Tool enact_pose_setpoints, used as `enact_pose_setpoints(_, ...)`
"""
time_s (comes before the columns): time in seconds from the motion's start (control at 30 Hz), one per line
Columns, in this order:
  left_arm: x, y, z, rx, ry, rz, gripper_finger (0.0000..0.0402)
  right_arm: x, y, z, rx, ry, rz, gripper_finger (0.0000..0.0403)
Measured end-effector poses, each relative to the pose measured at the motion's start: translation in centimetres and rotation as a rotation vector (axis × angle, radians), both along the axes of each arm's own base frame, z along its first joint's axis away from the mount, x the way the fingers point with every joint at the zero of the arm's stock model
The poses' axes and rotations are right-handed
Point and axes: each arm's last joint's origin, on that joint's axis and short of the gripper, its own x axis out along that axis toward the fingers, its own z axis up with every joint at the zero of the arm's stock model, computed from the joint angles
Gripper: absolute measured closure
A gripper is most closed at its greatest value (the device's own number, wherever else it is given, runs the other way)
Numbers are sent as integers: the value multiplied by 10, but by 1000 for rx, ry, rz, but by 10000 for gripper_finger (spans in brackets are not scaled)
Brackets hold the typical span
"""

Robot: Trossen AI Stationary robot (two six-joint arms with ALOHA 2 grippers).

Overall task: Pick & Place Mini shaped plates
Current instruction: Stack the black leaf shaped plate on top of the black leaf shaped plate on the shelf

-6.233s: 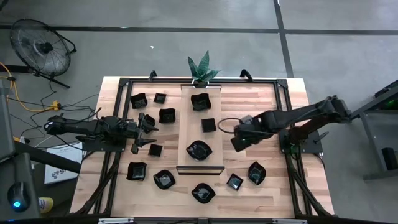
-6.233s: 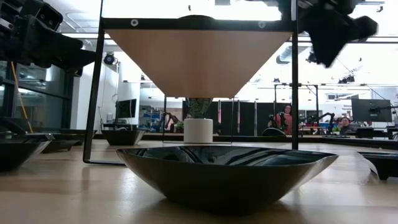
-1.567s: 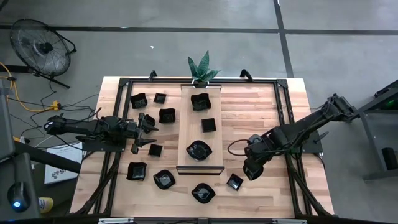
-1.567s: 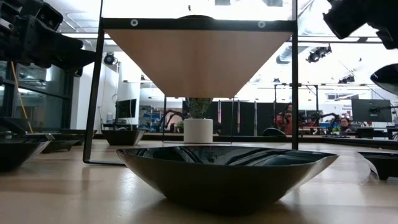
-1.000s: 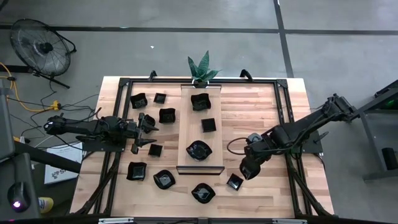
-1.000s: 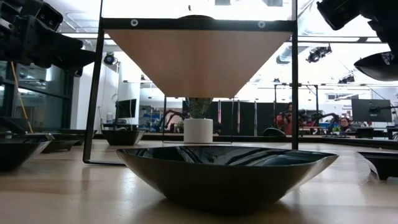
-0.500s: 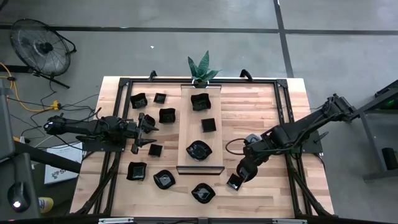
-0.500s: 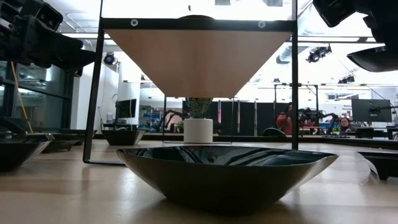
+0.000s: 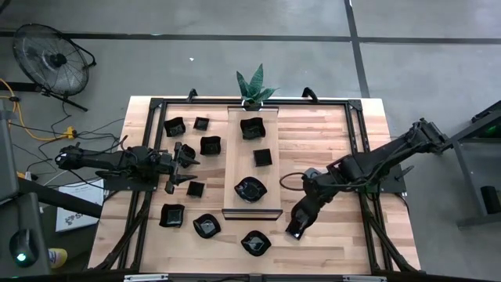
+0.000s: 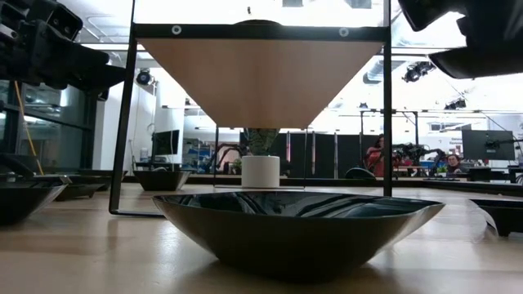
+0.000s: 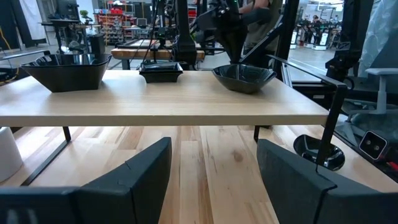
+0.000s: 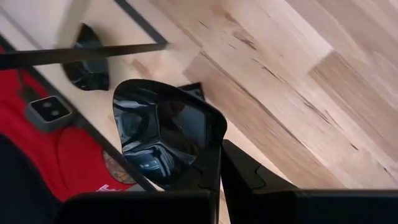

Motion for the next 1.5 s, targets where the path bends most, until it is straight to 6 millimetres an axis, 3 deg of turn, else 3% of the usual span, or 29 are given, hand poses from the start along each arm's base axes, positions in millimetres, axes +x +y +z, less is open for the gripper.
enact_pose_setpoints(0.23,0,0,0,0,1,0,168,6,-3,7,-19,-69,30,403)
enact_pose_setpoints(0.47,0,0,0,0,1,0,168,0,-9,39,-92,-36,25,403)
enact_pose_setpoints(0.7,0,0,0,0,1,0,168,4,-28,68,-174,-67,41,403)
enact_pose_setpoints(1.07,0,0,0,0,0,0,168,37,-48,91,-277,-142,192,403)
enact_pose_setpoints(1.5,0,0,0,0,1,0,168,85,-60,111,-424,-263,561,403)
